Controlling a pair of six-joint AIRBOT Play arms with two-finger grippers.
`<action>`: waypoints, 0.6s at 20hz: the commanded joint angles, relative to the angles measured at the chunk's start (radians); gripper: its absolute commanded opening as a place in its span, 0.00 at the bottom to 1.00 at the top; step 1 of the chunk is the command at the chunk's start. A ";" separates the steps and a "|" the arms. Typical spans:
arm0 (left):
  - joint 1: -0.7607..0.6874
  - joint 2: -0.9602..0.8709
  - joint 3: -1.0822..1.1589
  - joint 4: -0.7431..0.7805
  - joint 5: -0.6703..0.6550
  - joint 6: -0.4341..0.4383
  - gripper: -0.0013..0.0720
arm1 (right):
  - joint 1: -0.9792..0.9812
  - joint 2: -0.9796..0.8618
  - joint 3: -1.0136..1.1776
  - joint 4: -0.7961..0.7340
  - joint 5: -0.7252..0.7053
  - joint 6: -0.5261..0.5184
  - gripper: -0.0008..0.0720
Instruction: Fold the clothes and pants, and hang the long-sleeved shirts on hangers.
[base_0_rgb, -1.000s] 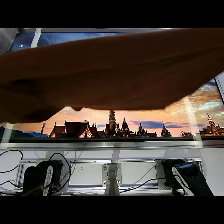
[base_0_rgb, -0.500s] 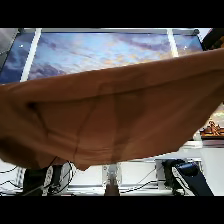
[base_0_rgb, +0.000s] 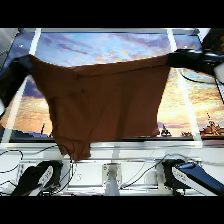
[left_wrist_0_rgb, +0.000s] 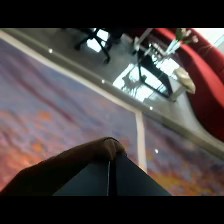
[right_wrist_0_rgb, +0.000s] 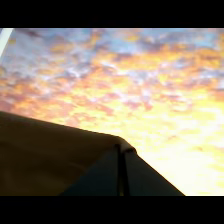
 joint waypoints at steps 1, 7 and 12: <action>-0.056 -0.227 0.002 -0.096 0.134 0.000 0.04 | 0.000 -0.198 0.000 0.000 -0.158 0.000 0.04; -0.209 -0.406 0.002 -0.095 0.485 0.000 0.04 | 0.000 -0.380 0.000 -0.005 -0.404 0.000 0.04; -0.227 -0.444 0.001 -0.095 0.513 0.001 0.04 | -0.014 -0.422 0.000 -0.011 -0.491 0.001 0.04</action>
